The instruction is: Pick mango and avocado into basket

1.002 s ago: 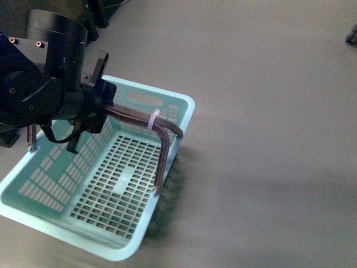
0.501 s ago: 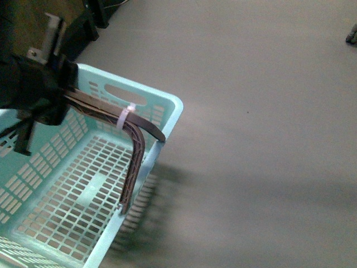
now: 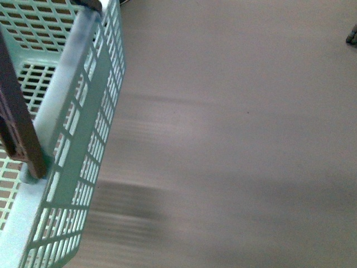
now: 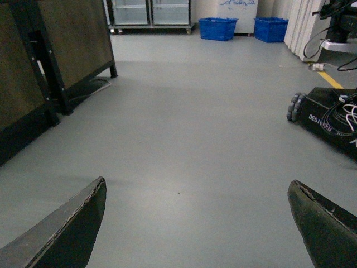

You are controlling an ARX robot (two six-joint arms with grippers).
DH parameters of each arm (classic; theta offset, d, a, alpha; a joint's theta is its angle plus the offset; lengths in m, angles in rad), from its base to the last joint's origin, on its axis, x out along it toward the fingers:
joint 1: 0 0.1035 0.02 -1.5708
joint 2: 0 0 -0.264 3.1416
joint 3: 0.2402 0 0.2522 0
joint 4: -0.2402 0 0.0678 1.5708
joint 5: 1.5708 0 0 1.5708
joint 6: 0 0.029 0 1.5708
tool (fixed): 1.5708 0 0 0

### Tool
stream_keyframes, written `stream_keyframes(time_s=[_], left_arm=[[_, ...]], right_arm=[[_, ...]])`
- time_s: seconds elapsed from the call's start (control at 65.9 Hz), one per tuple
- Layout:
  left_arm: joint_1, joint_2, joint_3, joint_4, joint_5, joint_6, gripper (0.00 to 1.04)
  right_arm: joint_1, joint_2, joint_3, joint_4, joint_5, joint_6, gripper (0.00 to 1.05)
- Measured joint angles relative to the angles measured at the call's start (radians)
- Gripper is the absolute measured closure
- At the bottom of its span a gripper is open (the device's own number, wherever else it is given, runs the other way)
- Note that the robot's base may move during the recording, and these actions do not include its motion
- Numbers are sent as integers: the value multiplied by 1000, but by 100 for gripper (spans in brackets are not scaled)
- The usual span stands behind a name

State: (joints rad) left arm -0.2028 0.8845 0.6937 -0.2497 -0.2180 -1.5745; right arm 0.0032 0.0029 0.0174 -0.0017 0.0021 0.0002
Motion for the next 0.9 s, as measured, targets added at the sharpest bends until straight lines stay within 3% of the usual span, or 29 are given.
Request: stream_keyframes(time_s=[0.895], left_arm=[[4,-59,29,-53,-23,10,91]], right_arm=[[0,0,0,0,0,0,9]])
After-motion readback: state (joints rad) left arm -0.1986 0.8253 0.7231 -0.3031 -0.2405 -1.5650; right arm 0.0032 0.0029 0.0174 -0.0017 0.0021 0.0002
